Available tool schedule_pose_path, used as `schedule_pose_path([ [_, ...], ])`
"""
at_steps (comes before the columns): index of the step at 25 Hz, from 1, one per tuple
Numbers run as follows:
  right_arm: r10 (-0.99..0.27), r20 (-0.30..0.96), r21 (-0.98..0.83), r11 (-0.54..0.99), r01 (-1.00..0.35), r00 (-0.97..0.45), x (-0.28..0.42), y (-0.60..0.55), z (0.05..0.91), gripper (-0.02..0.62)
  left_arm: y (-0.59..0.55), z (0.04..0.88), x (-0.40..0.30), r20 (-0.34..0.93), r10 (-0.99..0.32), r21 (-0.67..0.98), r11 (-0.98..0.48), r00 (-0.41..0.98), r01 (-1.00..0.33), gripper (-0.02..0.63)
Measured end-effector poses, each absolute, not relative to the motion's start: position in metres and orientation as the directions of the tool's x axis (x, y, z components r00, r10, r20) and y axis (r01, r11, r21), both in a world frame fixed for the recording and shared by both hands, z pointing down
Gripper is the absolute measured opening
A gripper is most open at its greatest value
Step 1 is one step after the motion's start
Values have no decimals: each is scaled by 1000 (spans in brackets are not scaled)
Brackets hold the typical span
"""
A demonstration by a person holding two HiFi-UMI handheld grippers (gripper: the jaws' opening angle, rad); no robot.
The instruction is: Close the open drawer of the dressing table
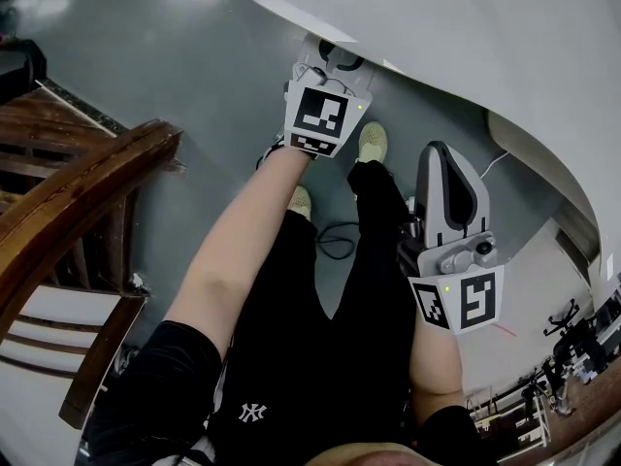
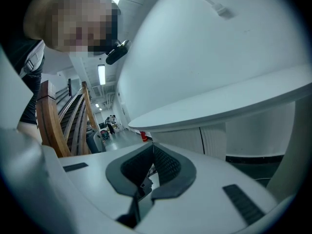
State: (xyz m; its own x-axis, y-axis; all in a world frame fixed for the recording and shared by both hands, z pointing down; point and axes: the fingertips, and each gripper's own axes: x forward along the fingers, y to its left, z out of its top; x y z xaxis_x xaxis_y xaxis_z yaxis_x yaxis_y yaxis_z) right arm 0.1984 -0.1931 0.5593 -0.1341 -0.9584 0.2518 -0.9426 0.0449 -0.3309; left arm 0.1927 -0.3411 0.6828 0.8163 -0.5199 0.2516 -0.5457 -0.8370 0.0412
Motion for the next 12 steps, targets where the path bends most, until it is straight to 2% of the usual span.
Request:
schedule_pose_path([
  [7,-954,259,-326,61,-944,-151,186,-185,530,17,-307,674,167,321,-498,83,-833,806,-548,118],
  [12,-955,250,-325,70,-943,-157,176,-180,499,15,-271,636,140,346,-464,136,-835,815,-533,112],
])
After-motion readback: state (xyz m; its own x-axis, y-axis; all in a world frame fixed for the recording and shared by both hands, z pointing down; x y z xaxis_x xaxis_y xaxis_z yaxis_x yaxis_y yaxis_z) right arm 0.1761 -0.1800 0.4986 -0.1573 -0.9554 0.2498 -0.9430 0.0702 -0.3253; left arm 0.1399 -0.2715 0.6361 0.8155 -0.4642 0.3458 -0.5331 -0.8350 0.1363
